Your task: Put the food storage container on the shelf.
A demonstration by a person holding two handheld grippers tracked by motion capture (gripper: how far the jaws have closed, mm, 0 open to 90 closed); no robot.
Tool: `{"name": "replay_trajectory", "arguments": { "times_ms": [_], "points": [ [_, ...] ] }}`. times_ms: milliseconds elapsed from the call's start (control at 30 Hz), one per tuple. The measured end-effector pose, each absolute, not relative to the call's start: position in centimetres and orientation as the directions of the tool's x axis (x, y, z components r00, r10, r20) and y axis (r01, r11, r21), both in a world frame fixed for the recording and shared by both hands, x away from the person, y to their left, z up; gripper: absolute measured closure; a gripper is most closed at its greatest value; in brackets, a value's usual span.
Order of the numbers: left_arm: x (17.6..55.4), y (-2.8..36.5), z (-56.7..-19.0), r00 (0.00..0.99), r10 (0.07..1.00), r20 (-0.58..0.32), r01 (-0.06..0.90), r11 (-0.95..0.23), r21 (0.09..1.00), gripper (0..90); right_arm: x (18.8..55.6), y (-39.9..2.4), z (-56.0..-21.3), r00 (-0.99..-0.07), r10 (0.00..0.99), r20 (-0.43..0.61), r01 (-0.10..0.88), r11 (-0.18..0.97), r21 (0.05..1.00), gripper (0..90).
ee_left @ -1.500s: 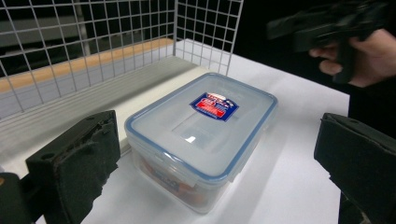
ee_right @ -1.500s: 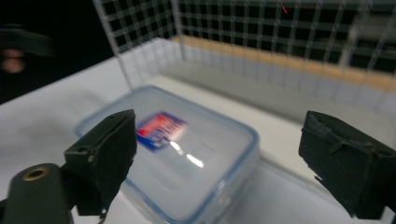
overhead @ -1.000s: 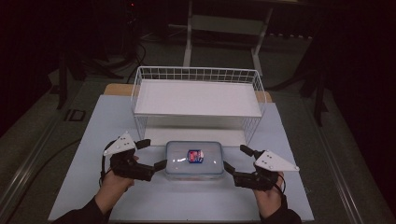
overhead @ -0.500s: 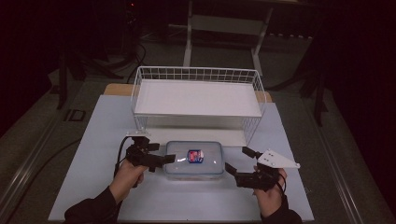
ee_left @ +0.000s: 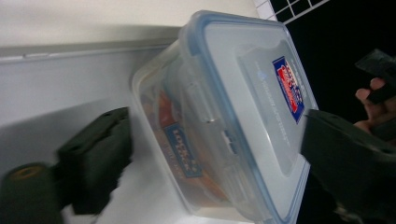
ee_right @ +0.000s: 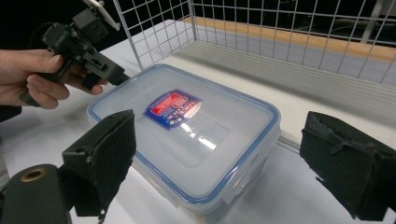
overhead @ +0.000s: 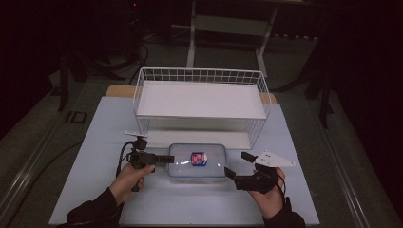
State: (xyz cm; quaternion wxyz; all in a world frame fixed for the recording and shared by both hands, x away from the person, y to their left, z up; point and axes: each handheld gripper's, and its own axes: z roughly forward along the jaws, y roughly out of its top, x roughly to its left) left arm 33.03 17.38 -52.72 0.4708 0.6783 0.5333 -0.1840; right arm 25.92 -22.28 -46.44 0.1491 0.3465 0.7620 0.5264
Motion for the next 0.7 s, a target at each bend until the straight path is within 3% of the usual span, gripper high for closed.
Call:
{"name": "replay_trajectory", "arguments": {
  "times_ms": [433,700],
  "points": [
    [33.3,17.7,-53.6,0.353,0.451,-0.82,0.918,0.001,0.396,47.5,26.2,-22.4,-46.9,-0.712,0.68,0.174,0.412,0.204,0.888,13.2],
    [32.9,17.6,-53.1,0.359,0.463,-0.811,0.915,-0.003,0.403,50.7,27.4,-23.2,-47.8,-0.684,0.665,0.301,0.518,0.151,0.842,16.4]
  ]
}}
